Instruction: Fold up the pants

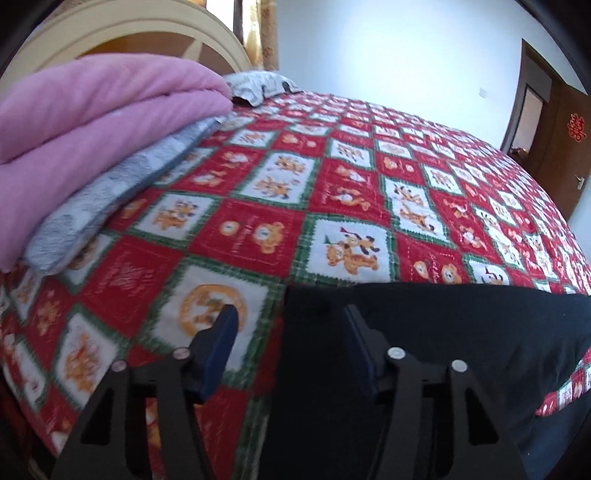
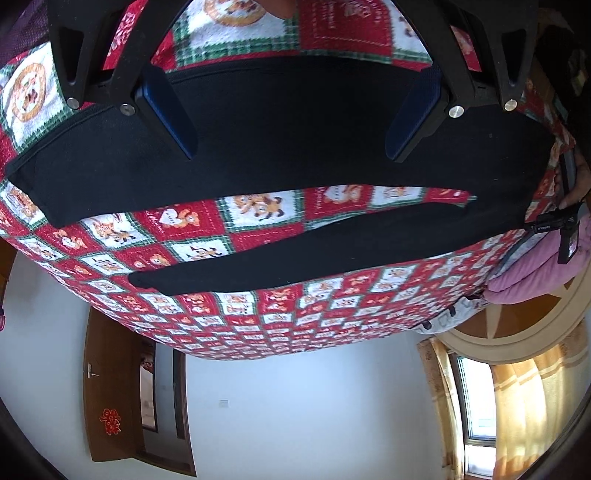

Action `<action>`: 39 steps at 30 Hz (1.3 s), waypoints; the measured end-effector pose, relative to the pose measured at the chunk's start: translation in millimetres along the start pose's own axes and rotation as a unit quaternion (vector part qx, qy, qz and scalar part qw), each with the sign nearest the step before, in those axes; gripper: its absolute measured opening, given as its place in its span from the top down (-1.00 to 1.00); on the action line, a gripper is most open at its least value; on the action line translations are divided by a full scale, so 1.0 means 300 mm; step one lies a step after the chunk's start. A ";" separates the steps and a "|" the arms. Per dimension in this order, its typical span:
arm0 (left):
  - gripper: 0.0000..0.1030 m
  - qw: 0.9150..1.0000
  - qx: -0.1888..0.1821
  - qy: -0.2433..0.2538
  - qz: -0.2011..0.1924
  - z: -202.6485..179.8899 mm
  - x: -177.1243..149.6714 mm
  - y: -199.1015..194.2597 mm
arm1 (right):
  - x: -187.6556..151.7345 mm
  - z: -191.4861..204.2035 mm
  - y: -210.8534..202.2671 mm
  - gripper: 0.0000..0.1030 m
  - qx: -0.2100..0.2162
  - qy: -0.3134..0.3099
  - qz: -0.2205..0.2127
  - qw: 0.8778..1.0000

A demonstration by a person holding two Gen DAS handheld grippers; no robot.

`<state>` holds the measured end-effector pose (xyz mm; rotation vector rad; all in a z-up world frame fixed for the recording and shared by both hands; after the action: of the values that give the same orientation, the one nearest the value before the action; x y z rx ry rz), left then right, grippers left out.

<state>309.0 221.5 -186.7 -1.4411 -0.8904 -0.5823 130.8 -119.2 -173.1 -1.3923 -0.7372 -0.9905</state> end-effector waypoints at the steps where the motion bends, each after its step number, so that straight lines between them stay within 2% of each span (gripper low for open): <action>1: -0.09 1.000 -0.009 -0.001 0.007 -0.007 -0.004 0.023 | 0.004 -0.008 0.013 -0.97 -0.003 -0.006 0.002 1.000; 2: -0.03 1.000 -0.011 -0.001 0.016 -0.011 -0.012 0.045 | 0.009 -0.013 0.022 -0.97 -0.006 -0.012 0.003 1.000; 4: 0.25 0.999 -0.022 -0.002 0.026 -0.011 -0.020 0.071 | 0.018 -0.032 0.046 -0.95 -0.010 -0.024 0.004 1.000; 5: 0.38 0.999 -0.034 -0.009 0.028 -0.009 -0.023 0.082 | 0.023 -0.040 0.056 -0.80 -0.009 -0.027 0.005 1.000; 8: 0.47 0.998 -0.054 -0.020 0.030 0.001 -0.020 0.093 | 0.048 -0.089 0.109 -0.36 -0.007 -0.031 0.023 0.999; 10: 0.51 0.997 -0.064 -0.027 0.033 0.007 -0.019 0.103 | 0.073 -0.128 0.140 -0.32 -0.009 -0.033 0.029 0.999; 12: 0.72 0.995 -0.085 -0.039 0.026 0.012 -0.015 0.099 | 0.116 -0.189 0.176 -0.32 -0.015 -0.027 0.032 0.999; 14: 0.76 0.994 -0.094 -0.046 0.019 0.016 -0.008 0.092 | 0.161 -0.255 0.204 -0.28 -0.023 -0.010 0.033 0.999; 16: 0.77 0.994 -0.099 -0.034 0.008 0.004 0.003 0.084 | 0.218 -0.337 0.239 -0.06 -0.031 0.013 0.036 0.999; 20: 0.77 0.996 -0.085 -0.006 0.021 -0.014 0.007 0.117 | 0.330 -0.491 0.312 -0.06 -0.061 0.040 0.036 0.997; 23: 0.77 0.996 -0.087 -0.005 0.020 -0.012 0.006 0.141 | 0.417 -0.624 0.387 -0.06 -0.078 0.072 0.035 0.994; 27: 0.77 0.995 -0.094 -0.015 0.019 -0.008 0.001 0.151 | 0.478 -0.788 0.532 -0.06 -0.085 0.137 0.058 0.985; 33: 0.76 0.995 -0.094 -0.017 0.012 -0.009 -0.010 0.151 | 0.492 -0.862 0.737 -0.06 -0.088 0.143 0.084 0.982; 39: 0.76 0.997 -0.081 -0.002 0.003 -0.022 -0.018 0.155 | 0.476 -0.848 0.918 -0.06 -0.078 0.105 0.107 0.986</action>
<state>344.3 218.0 -217.8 -1.5909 -0.8578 -0.6603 404.7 -412.2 -188.4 -1.4405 -0.3507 -1.0217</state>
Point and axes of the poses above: each gripper's, at about its wrist camera, not at the fingertips, and y roughly the way its jaws point, z to its left, x to its top, the point moved 6 cm from there along y, roughly the way its jaws point, and after that the axes turned 12 degrees about -z, right-handed, at the moved point
